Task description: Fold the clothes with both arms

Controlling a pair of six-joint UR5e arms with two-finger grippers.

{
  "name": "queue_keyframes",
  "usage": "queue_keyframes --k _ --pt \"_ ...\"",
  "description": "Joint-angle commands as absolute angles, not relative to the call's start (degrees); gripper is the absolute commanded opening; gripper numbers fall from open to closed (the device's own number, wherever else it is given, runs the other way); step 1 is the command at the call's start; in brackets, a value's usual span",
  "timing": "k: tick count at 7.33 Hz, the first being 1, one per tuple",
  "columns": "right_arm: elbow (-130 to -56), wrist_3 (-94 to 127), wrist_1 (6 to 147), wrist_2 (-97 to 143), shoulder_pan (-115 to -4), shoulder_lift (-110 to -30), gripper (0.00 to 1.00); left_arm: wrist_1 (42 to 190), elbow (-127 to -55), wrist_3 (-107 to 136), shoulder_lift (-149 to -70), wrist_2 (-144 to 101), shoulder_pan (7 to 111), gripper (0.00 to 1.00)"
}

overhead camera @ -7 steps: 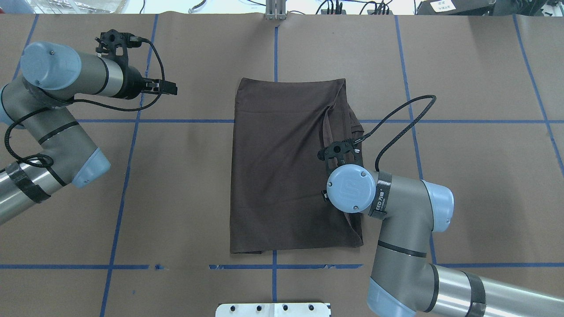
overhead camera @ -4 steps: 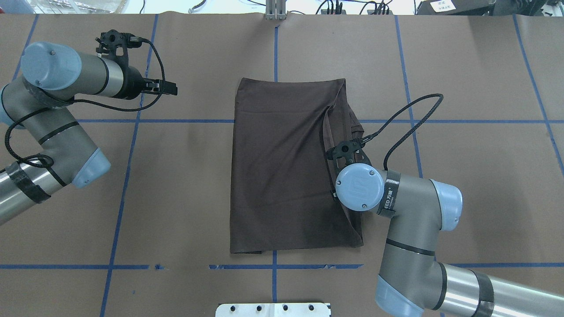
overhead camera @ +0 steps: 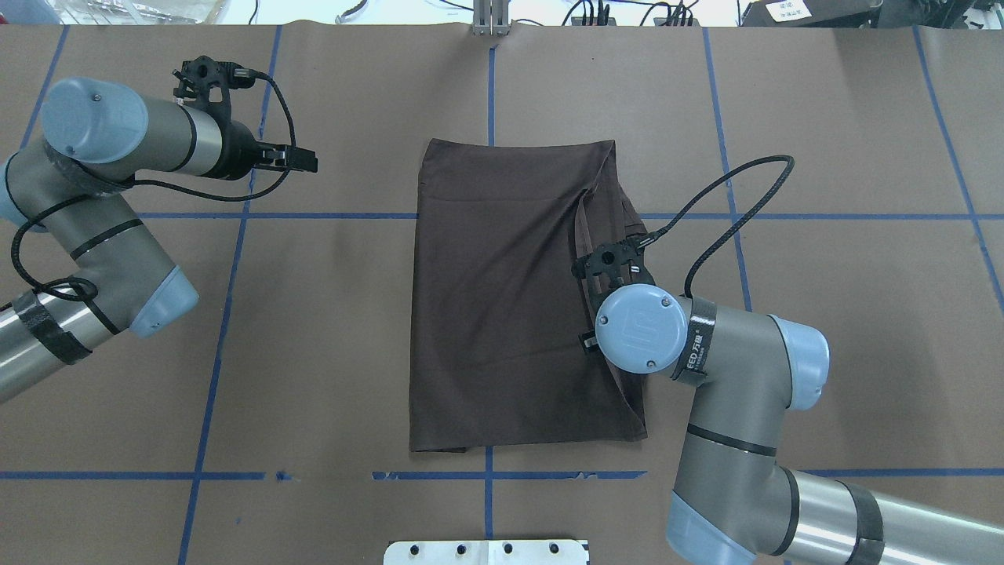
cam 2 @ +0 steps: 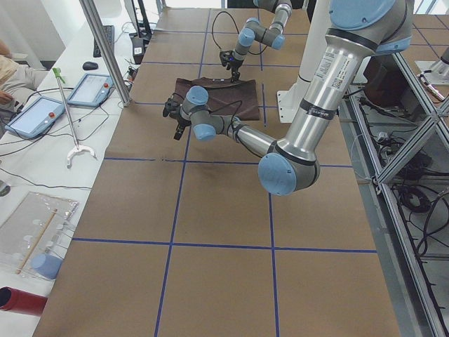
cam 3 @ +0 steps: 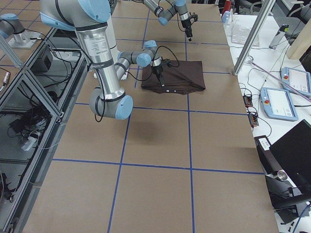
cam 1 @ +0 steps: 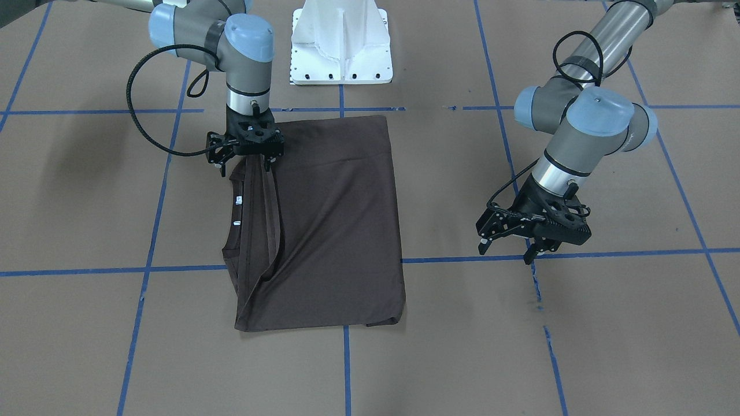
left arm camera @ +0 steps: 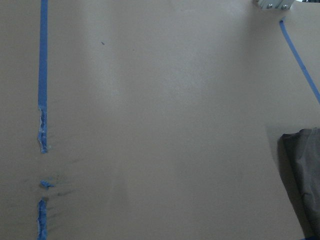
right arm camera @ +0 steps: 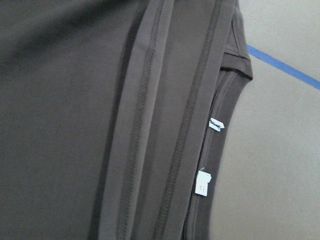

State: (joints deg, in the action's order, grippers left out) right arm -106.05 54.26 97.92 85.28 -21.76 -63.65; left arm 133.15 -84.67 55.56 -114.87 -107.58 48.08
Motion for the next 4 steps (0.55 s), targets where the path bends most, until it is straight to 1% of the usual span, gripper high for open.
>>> queue_keyframes --k 1,4 --pt "-105.9 55.6 97.6 85.2 -20.2 -63.2 1.0 133.2 -84.6 55.5 -114.9 -107.6 48.1 1.0" --pt "-105.6 55.5 97.8 84.7 -18.6 -63.8 1.0 133.2 -84.6 55.5 -114.9 -107.6 48.1 1.0"
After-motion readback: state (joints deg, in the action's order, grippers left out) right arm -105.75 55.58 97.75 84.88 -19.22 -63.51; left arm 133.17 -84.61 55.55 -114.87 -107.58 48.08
